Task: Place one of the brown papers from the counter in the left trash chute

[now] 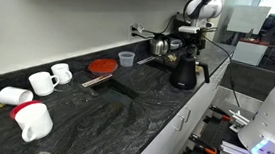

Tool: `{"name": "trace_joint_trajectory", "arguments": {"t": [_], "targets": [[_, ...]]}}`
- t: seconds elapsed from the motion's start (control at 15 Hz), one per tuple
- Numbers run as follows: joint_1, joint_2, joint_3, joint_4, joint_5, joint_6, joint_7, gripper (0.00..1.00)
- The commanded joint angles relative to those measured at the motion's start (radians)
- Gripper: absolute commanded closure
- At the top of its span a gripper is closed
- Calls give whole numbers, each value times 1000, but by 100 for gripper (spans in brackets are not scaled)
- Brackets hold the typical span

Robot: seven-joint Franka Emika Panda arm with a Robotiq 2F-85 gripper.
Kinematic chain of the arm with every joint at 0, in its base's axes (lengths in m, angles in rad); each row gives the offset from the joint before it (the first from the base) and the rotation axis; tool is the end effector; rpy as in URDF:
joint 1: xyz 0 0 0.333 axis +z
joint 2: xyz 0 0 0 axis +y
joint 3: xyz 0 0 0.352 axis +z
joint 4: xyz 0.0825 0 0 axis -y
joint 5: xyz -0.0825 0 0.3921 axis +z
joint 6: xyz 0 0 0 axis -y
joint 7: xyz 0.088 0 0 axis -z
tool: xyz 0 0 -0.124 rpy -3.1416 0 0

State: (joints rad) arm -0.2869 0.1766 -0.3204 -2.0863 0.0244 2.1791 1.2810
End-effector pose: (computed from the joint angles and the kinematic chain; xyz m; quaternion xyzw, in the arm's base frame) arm 0.4748 -0.3239 0.3524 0.5810 -0.8128 -0.0292 0.0293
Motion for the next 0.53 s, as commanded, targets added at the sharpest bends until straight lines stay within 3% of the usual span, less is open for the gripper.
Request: {"name": "trace_joint_trajectory", "arguments": {"t": [0.0,0.47], "targets": [[10,9,-9,-8,-26,29,18,0],[20,62,-10,-33,-72,72,30,0]]}}
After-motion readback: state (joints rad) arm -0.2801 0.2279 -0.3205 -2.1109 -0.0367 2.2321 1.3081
